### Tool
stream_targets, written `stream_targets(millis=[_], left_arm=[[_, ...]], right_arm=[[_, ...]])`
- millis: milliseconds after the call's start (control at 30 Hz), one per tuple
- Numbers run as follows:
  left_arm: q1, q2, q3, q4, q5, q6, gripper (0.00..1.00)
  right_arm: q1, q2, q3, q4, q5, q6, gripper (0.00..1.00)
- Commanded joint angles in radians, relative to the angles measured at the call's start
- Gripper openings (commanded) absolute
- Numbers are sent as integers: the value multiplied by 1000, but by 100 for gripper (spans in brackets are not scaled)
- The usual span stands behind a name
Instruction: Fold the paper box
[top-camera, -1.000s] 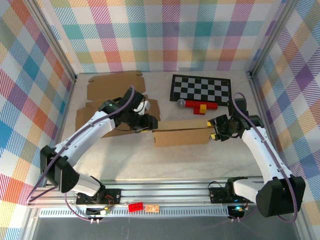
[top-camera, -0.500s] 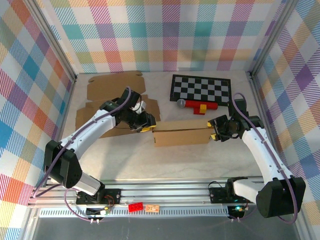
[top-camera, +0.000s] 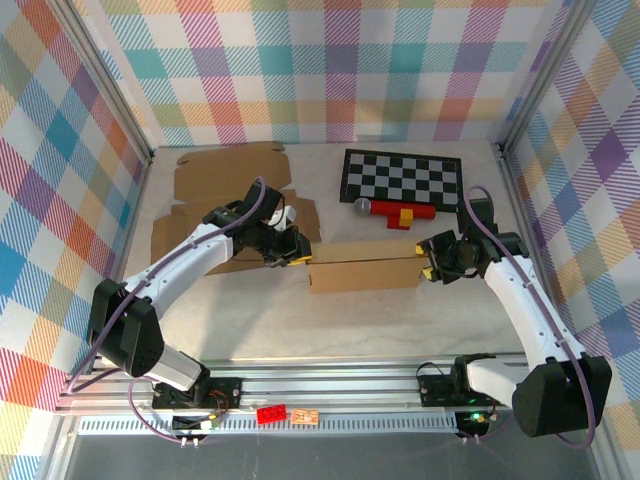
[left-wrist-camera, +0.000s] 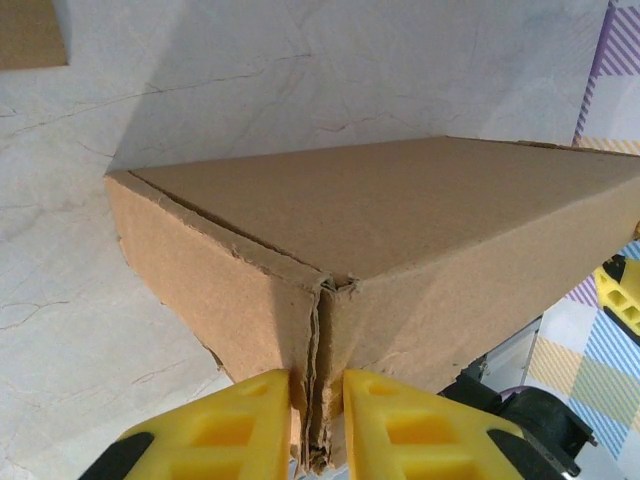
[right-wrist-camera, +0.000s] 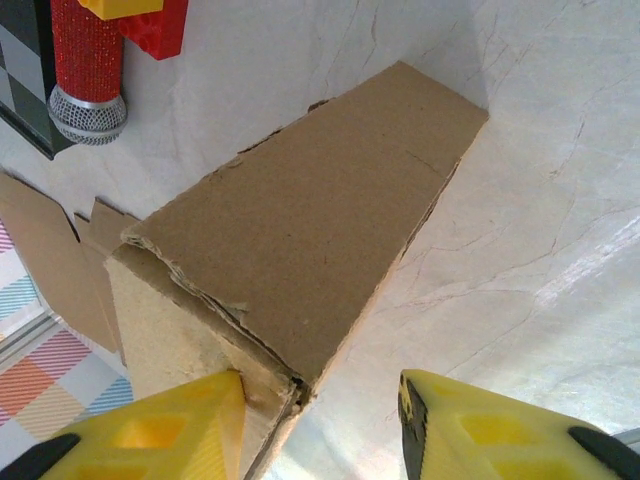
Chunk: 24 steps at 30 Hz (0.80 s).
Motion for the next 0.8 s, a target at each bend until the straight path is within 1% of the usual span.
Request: stream_targets(millis=[0, 67, 133, 200, 267, 400, 567, 767], left_arm=[[-24, -9, -29, -23, -43, 28, 17], [-37, -20, -29, -20, -62, 41, 17], [-53, -30, -29, -19, -83, 57, 16], [-75, -45, -32, -16, -113, 74, 15], [-103, -63, -40, -10, -148, 91, 14], [-161, -111, -86, 26, -221, 106, 12], [-233, -172, -161, 94, -272, 107, 12], [-322, -182, -278, 181, -293, 68, 13]], right_arm=[[-4, -9, 56, -120, 51, -64, 46], [-2, -15, 120, -170, 74, -92, 51], [-1, -26, 146, -191, 63, -76, 56], [3, -45, 131, -173, 19, -19, 60], [11, -68, 104, -141, -15, 55, 62], [14, -103, 88, -112, -17, 125, 62], [14, -93, 111, -146, -59, 123, 60], [14, -122, 46, -156, -60, 95, 58]])
